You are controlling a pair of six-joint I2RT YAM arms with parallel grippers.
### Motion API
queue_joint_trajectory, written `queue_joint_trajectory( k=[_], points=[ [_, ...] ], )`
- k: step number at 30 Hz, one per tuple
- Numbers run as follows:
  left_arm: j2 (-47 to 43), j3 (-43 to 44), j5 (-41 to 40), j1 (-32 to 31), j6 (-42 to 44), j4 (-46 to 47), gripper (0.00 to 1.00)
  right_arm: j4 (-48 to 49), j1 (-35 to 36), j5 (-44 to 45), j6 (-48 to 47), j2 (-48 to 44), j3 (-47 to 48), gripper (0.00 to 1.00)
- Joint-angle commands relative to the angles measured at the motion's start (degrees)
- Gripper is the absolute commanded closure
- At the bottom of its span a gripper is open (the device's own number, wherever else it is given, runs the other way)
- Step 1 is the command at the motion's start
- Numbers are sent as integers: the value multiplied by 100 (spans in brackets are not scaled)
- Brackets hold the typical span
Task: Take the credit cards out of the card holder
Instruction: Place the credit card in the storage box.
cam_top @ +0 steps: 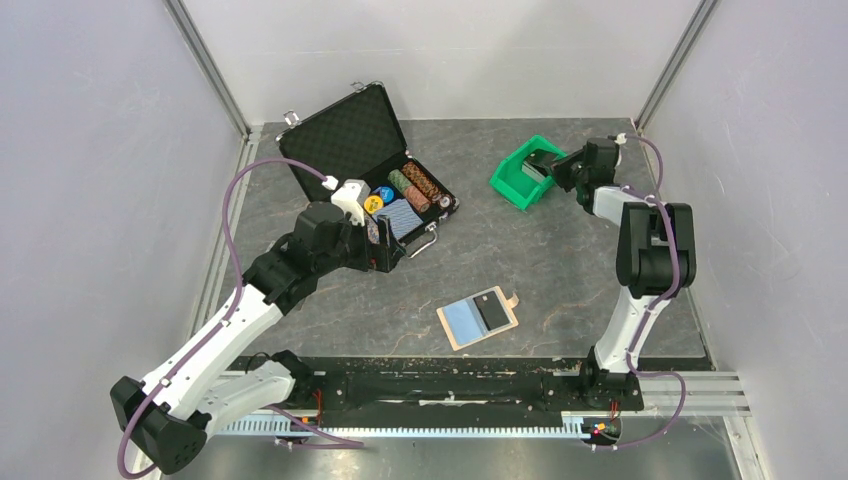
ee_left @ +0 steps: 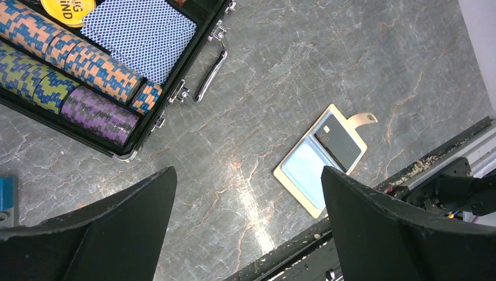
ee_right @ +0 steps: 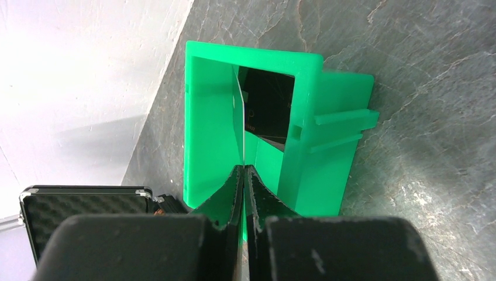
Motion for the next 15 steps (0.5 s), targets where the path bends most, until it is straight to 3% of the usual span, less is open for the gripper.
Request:
queue_joint_trajectory(
  k=[1,15],
  points=[
    [-109,-4,-32,22,248,258,0,224,-5,126,125,166,276,100],
    [-101,-33,-20,22,230,292,0,262,43,256,271,305,331,99]
  ],
)
